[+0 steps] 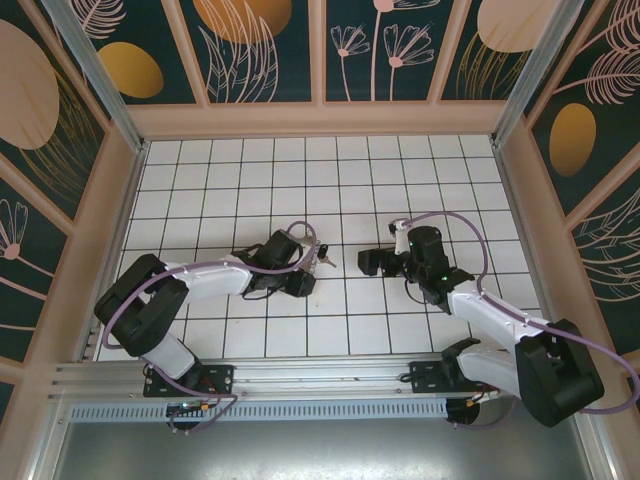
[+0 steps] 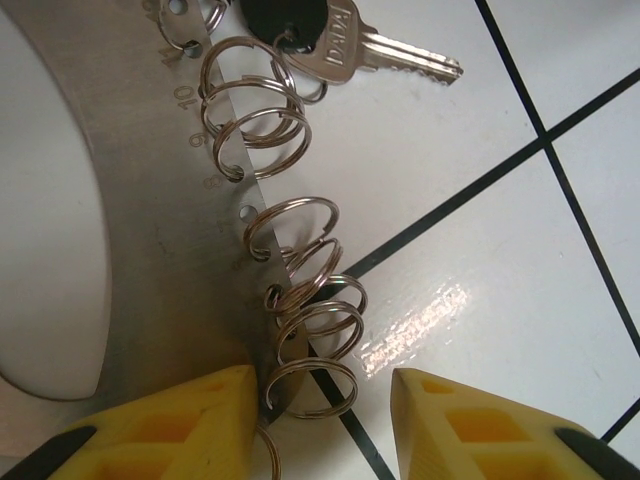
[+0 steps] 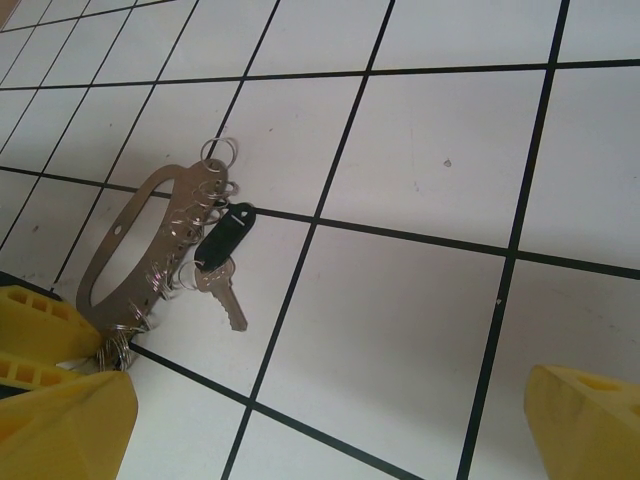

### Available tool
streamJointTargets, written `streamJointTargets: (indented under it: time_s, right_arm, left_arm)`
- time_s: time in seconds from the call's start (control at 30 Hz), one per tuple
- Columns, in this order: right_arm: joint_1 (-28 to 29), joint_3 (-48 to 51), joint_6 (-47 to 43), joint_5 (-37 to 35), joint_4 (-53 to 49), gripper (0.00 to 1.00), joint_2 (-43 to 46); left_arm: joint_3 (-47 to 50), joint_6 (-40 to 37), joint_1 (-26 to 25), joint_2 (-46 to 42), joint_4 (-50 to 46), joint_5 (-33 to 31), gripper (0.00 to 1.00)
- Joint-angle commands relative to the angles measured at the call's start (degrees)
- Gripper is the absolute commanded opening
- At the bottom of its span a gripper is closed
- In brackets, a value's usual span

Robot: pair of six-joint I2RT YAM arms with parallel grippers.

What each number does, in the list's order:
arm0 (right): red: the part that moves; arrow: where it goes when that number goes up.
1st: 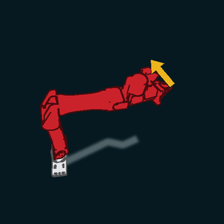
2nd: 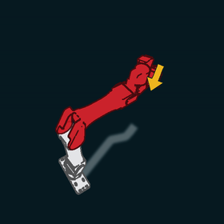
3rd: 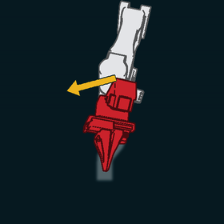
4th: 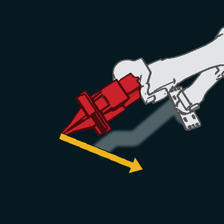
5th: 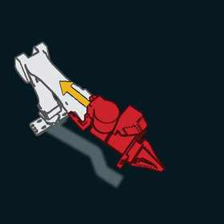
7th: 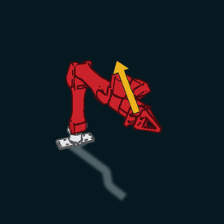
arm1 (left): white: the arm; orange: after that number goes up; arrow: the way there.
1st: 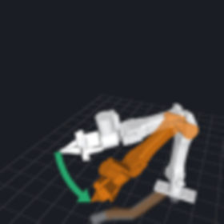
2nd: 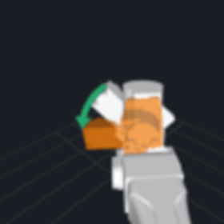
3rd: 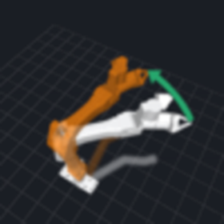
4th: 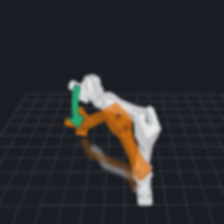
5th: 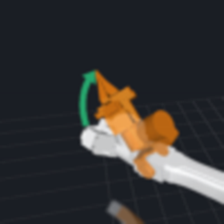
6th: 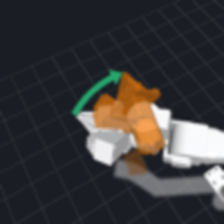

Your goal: Put the keys on the keyring

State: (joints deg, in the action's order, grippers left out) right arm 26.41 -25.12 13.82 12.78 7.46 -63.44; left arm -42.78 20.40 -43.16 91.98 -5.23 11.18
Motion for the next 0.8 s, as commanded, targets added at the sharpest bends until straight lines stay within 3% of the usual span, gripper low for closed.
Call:
streamJointTargets:
  time_s: [0.0, 0.17, 0.4, 0.77]
  right_arm:
    - [0.23, -1.19, -1.15, 0.23, -0.06, 0.99, 1.62]
    - [0.23, -0.99, -1.17, 0.49, -0.33, 0.99, 2.39]
    - [0.22, -0.28, -0.97, 0.44, -0.78, 0.99, 4.42]
    - [0.27, 0.75, -0.83, 0.41, -0.06, 0.99, 5.80]
  left_arm:
    - [-0.99, -0.09, -0.95, -2.23, -2.76, -3.23, 0.40]
    - [-1.42, -0.05, -0.91, -6.81, -4.74, -9.31, 0.50]
    - [-0.73, -2.07, -1.20, -9.77, -9.04, -10.69, 0.47]
    - [-5.47, -4.91, -9.77, -4.98, -20.19, -22.36, 0.48]
